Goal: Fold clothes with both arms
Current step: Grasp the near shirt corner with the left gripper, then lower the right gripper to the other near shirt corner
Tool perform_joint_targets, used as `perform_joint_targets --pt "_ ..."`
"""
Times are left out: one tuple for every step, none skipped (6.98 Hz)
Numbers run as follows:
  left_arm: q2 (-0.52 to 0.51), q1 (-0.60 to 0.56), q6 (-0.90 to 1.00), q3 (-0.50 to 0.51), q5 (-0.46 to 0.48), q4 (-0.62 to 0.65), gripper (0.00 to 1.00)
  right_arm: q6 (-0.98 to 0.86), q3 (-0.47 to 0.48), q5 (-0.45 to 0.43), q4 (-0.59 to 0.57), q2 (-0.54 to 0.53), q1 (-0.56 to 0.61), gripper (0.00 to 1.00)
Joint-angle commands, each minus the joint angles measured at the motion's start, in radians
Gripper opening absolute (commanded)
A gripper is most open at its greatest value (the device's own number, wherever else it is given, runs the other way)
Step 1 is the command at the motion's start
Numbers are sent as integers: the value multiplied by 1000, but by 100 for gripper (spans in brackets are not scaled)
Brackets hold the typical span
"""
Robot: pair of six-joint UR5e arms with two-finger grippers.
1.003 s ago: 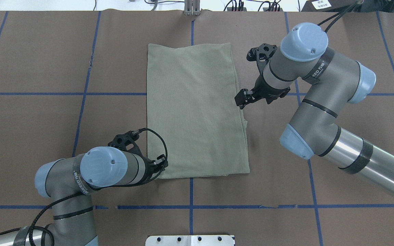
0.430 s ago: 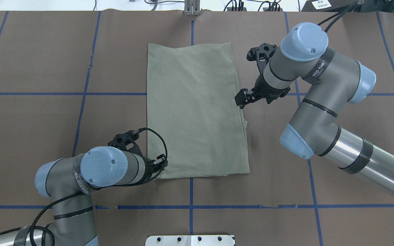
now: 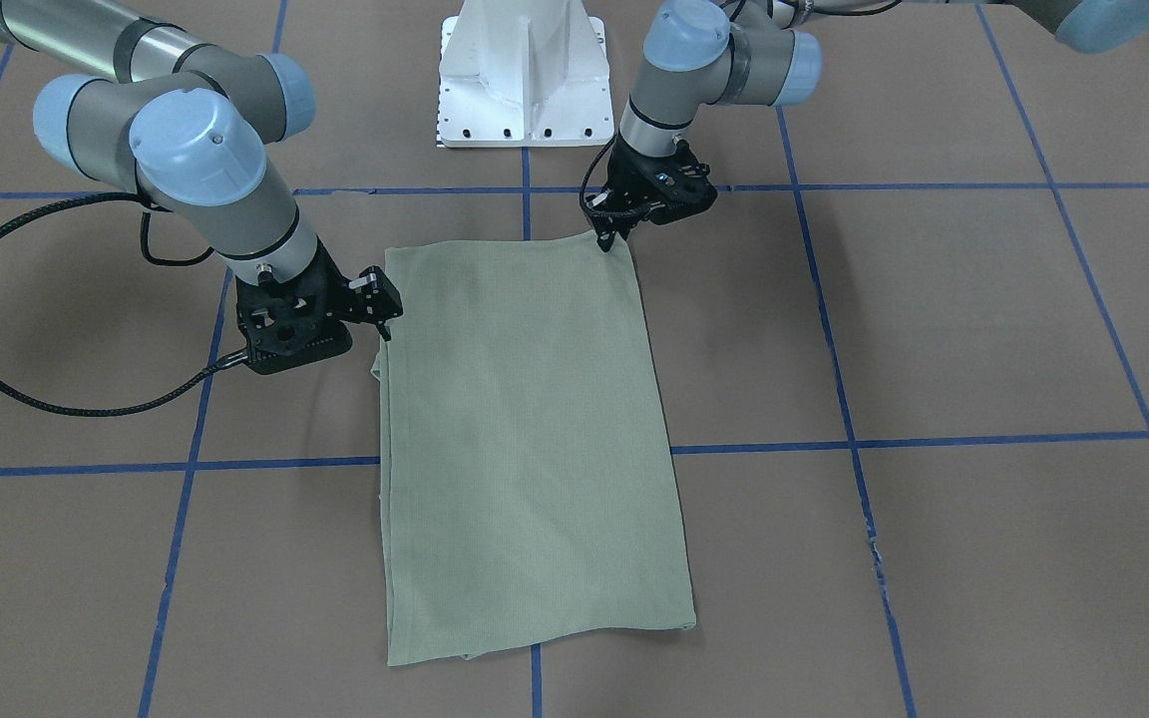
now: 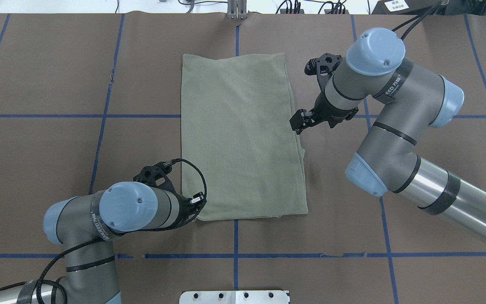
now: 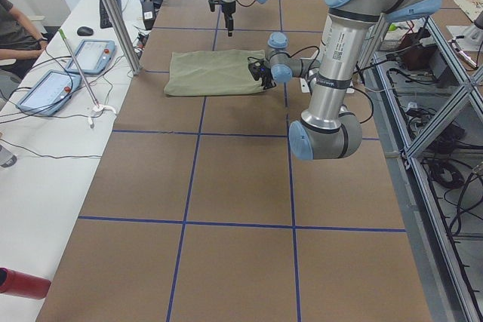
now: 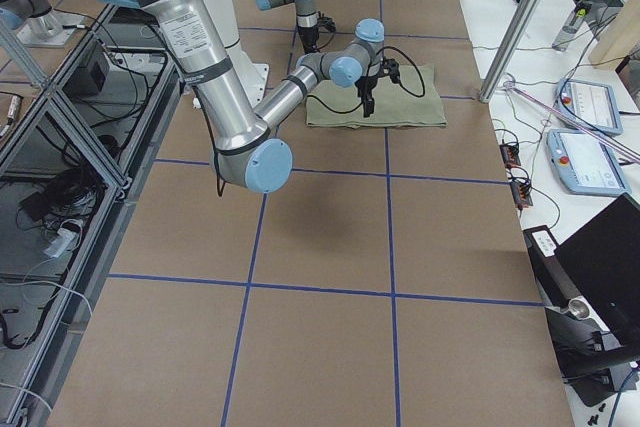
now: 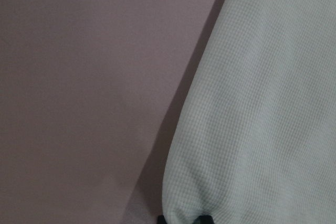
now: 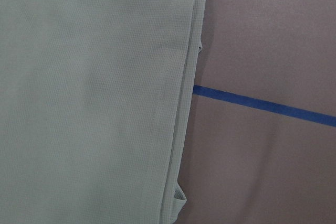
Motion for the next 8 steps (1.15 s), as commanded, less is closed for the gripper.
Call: perform_joint_targets --pt "3 3 2 -13 3 -2 0 21 2 3 2 1 2 100" --pt "0 3 5 -16 0 -1 0 88 8 6 5 1 -11 100" --pt "4 3 5 -34 -3 -1 0 175 21 6 6 2 -40 100" --pt "5 3 5 -47 -5 2 0 302 53 -2 5 -8 -76 100" --pt "2 3 5 -57 -9 4 0 411 101 -39 3 -16 -117 100" --pt "5 4 6 -60 -11 4 0 561 151 -116 5 -57 -186 100" --pt "8 4 14 -61 -14 4 0 638 187 -178 3 -80 -240 100" --pt "11 4 28 -59 -14 4 0 770 208 -260 5 -121 -315 100"
